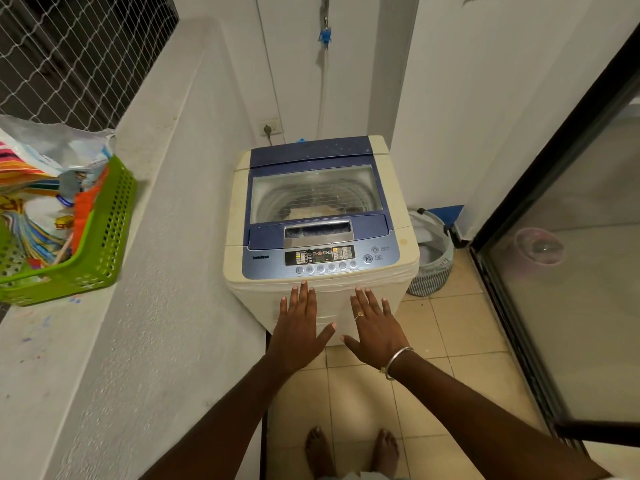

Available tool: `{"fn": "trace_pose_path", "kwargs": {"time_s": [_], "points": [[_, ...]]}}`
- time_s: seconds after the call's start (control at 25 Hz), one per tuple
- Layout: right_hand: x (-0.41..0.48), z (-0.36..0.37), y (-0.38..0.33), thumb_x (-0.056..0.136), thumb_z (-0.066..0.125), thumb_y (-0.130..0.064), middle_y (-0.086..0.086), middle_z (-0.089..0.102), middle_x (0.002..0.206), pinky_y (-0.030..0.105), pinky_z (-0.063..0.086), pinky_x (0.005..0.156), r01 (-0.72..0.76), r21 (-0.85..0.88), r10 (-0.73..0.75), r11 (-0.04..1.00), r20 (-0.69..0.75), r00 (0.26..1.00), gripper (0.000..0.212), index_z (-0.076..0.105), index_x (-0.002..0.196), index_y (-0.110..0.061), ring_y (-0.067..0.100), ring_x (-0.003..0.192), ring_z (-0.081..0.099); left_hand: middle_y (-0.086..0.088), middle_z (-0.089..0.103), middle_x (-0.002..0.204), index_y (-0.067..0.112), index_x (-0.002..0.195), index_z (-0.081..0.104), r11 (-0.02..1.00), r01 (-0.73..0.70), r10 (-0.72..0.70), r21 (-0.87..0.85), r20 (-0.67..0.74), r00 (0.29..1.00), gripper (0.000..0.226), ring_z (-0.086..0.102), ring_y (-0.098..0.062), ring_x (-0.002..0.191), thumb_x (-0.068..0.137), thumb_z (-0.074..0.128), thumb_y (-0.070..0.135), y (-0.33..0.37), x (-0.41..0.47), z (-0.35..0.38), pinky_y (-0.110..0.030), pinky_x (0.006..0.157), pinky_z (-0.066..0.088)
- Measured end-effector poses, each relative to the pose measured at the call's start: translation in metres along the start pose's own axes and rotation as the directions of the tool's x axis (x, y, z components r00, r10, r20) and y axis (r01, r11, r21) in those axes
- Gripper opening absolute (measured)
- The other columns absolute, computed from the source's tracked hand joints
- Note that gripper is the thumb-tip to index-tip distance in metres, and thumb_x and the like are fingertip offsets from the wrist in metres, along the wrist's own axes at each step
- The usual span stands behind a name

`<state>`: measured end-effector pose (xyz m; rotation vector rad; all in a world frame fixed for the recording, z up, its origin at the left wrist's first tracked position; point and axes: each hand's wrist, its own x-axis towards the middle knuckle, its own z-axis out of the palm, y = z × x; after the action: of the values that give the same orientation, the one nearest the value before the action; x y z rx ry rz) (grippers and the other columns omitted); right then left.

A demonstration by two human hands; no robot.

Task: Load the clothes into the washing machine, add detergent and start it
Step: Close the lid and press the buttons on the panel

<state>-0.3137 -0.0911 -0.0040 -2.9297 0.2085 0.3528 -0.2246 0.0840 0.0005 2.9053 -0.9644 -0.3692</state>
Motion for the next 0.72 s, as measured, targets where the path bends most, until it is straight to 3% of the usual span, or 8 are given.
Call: {"fn": "trace_pose_path", "kwargs": {"time_s": [0.36,0.72], "points": [[0.014,-0.01,0.006,0.092,0.04,-0.062,0.011,-0.001,0.164,0.049,0.004,0.121,-0.004,0.043,0.004,0.999,-0.01,1.0,0.09,0.004,0.156,-0.01,0.028,0.151,-0.004,-0.009,-0.003,0.165,0.012,0.158,0.006,1.0,0.009,-0.01,-0.013,-0.042,0.999,0.092,-0.001,-0.029,0.152,0.09,0.017,0.074,0.004,0.012,-0.001,-0.046,0.119,-0.003],[0.071,-0.042,0.039,0.09,0.038,-0.067,0.014,0.001,0.163,0.051,0.006,0.121,-0.102,0.009,0.102,0.995,0.043,0.994,0.096,0.004,0.154,-0.004,0.031,0.151,-0.002,-0.012,-0.002,0.165,0.01,0.157,0.013,0.999,0.047,-0.049,-0.028,-0.08,0.996,0.085,0.004,-0.032,0.152,0.094,0.025,0.067,0.003,0.015,-0.003,-0.044,0.117,-0.002]]}}
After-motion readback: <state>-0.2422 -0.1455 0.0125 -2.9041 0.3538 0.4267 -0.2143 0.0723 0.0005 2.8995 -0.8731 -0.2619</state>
